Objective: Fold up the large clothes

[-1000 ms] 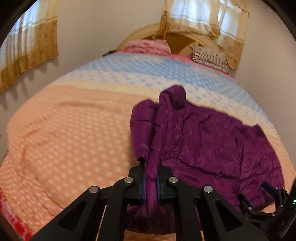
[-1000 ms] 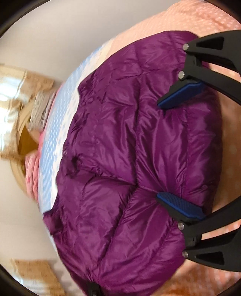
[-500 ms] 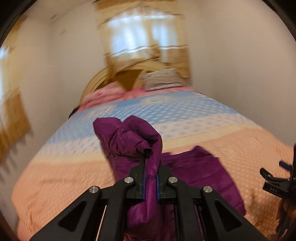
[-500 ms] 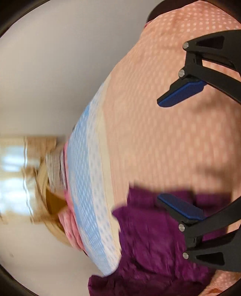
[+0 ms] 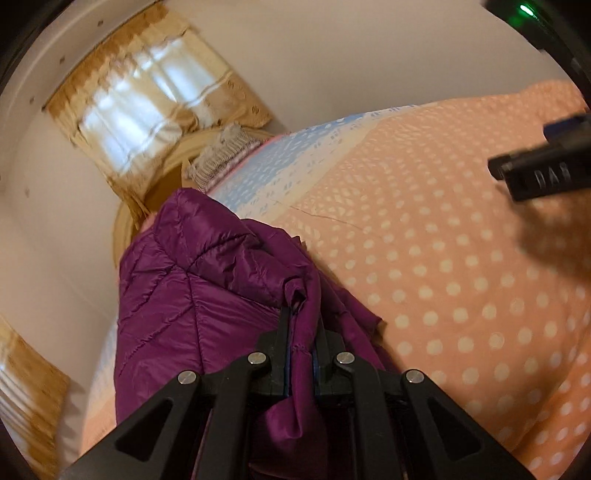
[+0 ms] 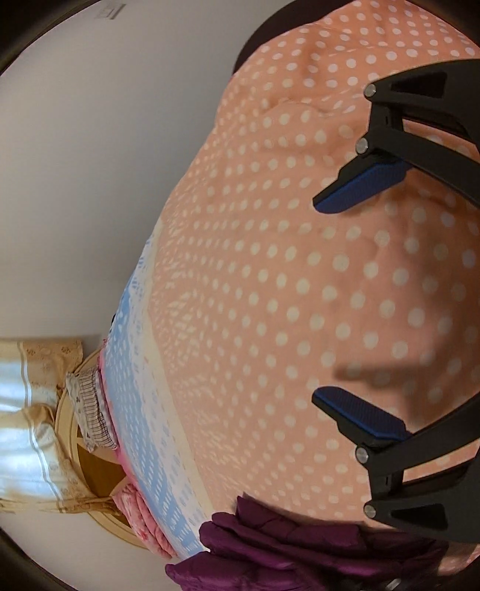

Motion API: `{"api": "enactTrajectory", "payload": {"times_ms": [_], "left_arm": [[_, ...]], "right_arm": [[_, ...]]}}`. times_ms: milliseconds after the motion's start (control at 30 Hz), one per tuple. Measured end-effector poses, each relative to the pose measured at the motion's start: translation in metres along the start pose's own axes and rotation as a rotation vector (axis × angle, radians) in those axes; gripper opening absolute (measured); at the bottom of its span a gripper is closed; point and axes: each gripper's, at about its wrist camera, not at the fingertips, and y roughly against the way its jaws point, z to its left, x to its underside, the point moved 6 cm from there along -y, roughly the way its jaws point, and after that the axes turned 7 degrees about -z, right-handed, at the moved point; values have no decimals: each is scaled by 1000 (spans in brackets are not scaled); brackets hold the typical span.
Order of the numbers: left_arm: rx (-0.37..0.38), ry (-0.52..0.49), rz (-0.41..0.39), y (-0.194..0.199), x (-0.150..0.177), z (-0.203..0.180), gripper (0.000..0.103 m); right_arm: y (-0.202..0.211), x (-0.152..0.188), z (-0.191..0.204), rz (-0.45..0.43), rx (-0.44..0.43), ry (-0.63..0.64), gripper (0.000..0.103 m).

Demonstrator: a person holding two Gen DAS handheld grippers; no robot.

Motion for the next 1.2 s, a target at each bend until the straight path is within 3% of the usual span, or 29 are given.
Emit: {"api": "enactTrajectory", "payload": {"times_ms": [133, 167, 233, 300, 333, 500, 600, 700, 767, 867, 1000, 1167, 1200], "left_arm": [[7, -9, -16, 14, -6, 5, 15], [7, -16, -22, 23, -9, -4, 22], [12, -30, -62, 42, -21, -8, 49], [13, -34, -132, 68, -33, -11, 89], [22, -27, -166, 83, -37, -8, 93], [43, 93, -174, 109, -38, 41, 94], [-59, 192, -97, 94, -20, 95, 94], [-204, 321, 32, 64, 14, 166, 94], [-298, 430, 136, 40, 40, 215, 94], [-376, 605, 246, 15, 74, 266, 94], [-366, 776, 308, -8, 95, 295, 94], [-361, 829, 332, -38, 92, 298, 94], [-357, 838, 331, -44, 91, 298, 94]], "right_arm": [[-6, 2, 4, 14, -10, -4, 97], [-7, 2, 2, 16, -11, 0, 97], [-8, 4, 2, 14, -8, 4, 97], [-10, 2, 4, 8, -4, 10, 97], [-8, 1, 4, 4, 1, 15, 97], [-3, -8, 9, 1, -9, 22, 96], [8, -21, 27, -8, -51, 39, 79], [17, -39, 64, -9, -121, 70, 63], [24, -57, 94, -25, -153, 98, 60], [40, -90, 148, -74, -204, 149, 55], [50, -126, 226, -101, -263, 210, 54], [29, -137, 286, -101, -282, 196, 48], [22, -135, 295, -100, -318, 167, 47]]}}
